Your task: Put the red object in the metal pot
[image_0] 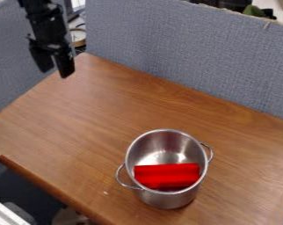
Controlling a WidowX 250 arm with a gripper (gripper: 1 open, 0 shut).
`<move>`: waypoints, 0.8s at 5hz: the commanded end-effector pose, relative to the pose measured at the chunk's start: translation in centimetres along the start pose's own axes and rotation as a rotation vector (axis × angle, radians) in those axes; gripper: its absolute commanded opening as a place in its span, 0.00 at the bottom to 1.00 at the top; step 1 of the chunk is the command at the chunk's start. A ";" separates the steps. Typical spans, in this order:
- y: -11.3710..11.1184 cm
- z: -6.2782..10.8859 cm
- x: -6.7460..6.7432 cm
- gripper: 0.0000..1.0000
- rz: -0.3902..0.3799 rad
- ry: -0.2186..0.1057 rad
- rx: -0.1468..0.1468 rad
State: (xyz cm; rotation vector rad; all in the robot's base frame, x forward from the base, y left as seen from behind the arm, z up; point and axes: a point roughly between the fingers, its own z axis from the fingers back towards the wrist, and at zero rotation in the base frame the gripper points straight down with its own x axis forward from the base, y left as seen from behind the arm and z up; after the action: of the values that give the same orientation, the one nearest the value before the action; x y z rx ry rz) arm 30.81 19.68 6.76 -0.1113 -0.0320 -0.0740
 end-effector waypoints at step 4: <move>-5.3 -2.8 0.0 1.00 0.510 -0.113 0.130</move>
State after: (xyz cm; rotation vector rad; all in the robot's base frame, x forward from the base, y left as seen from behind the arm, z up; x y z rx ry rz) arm 29.92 14.12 3.55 -0.0019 -0.0879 0.4569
